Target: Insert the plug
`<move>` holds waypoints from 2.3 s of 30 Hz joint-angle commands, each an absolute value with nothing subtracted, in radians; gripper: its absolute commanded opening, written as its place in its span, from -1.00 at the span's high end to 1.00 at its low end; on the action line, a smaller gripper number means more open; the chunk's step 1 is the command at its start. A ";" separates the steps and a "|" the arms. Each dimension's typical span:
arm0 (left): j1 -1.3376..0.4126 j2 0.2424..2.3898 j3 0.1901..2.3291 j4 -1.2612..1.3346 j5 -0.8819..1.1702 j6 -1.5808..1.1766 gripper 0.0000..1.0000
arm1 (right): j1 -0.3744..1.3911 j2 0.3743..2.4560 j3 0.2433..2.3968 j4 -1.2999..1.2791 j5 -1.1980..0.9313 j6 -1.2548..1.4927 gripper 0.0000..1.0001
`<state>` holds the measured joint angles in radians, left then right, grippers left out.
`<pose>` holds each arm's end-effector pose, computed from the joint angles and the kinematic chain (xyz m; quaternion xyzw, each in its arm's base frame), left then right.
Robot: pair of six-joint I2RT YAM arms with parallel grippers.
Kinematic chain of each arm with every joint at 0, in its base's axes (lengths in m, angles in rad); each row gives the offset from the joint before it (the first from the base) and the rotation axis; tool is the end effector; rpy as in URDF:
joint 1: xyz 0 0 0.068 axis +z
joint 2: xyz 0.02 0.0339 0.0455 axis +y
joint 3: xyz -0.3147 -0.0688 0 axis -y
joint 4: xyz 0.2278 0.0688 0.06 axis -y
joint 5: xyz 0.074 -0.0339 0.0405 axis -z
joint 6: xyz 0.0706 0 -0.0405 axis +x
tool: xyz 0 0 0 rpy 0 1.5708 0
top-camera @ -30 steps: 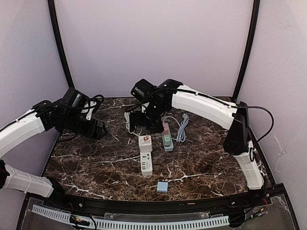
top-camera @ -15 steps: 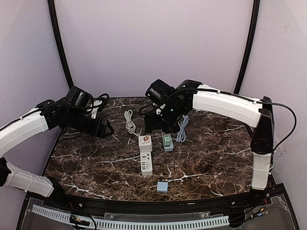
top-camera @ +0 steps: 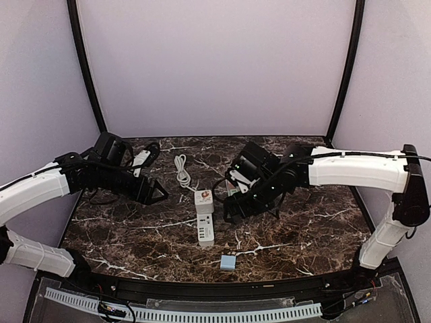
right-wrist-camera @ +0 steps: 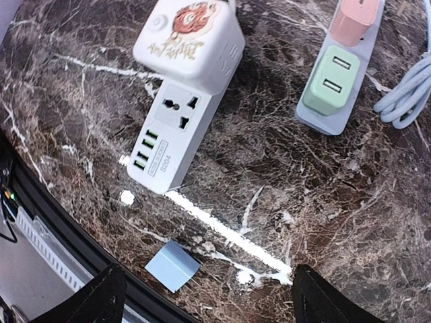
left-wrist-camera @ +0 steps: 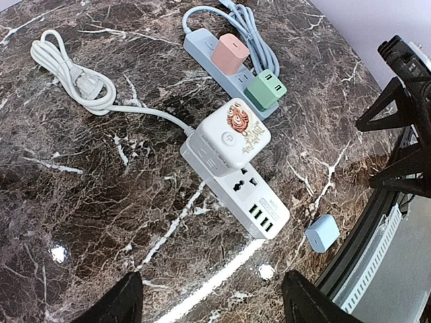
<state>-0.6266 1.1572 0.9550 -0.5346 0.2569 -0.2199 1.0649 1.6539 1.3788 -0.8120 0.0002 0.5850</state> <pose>0.1791 -0.1518 0.3191 0.2339 0.8776 -0.2718 0.3181 0.1691 0.3052 0.2950 -0.2307 0.9431 0.1758 0.1626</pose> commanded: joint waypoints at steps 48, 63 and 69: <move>-0.644 0.729 0.727 -0.606 0.114 -0.829 -0.27 | 1.316 1.586 0.836 -0.247 -0.055 -0.307 -0.69; -0.644 0.741 0.729 -0.605 0.115 -0.812 -0.27 | 1.314 1.621 0.726 0.022 -0.040 -0.216 -0.58; -0.644 0.760 0.741 -0.603 0.127 -0.801 -0.26 | 1.315 1.674 0.726 0.077 -0.057 -0.182 -0.38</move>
<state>-0.6399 0.7536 0.7376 -0.5781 0.1226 -0.8192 1.3075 1.6405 0.7345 -0.0017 -0.0498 -0.2226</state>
